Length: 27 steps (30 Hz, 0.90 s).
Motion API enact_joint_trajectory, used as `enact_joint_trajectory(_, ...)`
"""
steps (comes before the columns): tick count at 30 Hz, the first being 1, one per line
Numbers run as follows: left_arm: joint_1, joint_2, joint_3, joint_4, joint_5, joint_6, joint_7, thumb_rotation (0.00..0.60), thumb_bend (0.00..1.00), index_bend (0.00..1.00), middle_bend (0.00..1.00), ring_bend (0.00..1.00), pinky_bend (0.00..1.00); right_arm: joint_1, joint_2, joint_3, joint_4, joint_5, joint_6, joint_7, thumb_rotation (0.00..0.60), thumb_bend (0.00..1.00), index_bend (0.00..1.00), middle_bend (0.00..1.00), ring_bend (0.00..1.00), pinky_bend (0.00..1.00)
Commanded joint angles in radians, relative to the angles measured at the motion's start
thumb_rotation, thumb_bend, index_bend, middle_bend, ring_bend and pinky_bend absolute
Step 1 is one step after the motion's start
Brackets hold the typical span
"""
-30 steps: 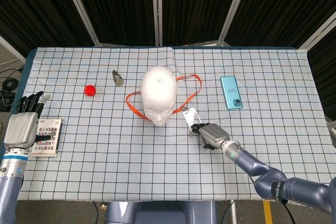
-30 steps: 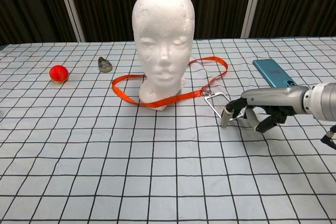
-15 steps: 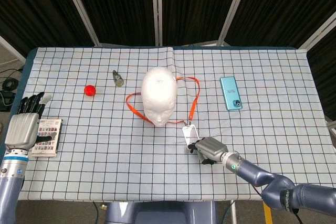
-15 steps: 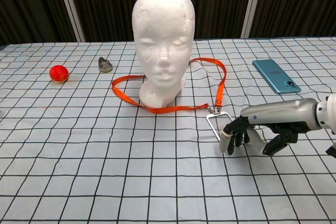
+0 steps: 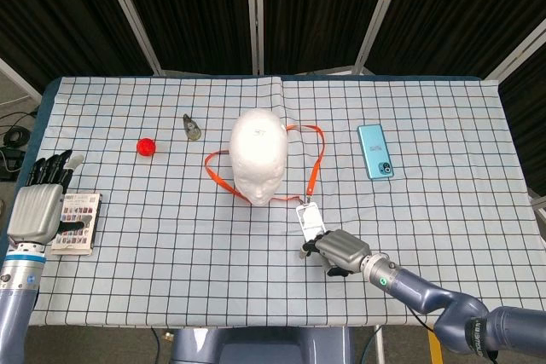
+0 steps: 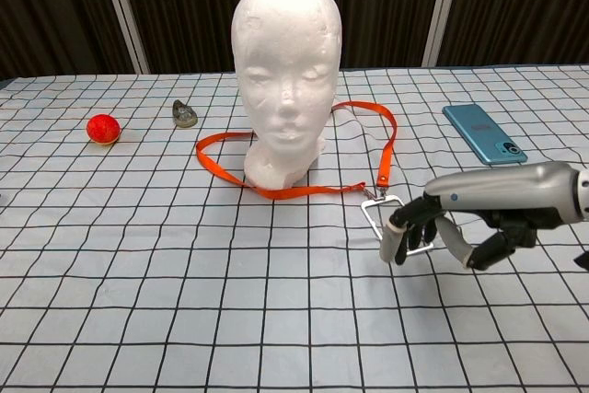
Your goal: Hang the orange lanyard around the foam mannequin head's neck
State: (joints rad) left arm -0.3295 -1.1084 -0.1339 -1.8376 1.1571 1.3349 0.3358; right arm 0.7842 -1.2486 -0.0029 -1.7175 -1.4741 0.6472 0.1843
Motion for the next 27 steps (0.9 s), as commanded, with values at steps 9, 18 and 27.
enact_joint_trajectory(9,0.003,0.003,0.003,-0.008,0.018,0.001,-0.005,0.600,0.00,0.00,0.00,0.00,0.00,-0.038,-0.075,0.025,0.093,0.074,0.079,-0.119,0.600,1.00,0.27,0.23,0.19,0.23)
enact_joint_trajectory(18,0.007,0.009,0.000,-0.007,0.019,0.000,-0.016,0.600,0.00,0.00,0.00,0.00,0.00,-0.030,-0.102,0.018,0.114,0.148,0.042,-0.185,0.600,1.00,0.27,0.23,0.19,0.23)
enact_joint_trajectory(27,0.008,0.009,0.000,-0.007,0.022,-0.003,-0.017,0.600,0.00,0.00,0.00,0.00,0.00,-0.020,-0.068,-0.012,0.056,0.176,-0.003,-0.233,0.600,1.00,0.27,0.23,0.19,0.23)
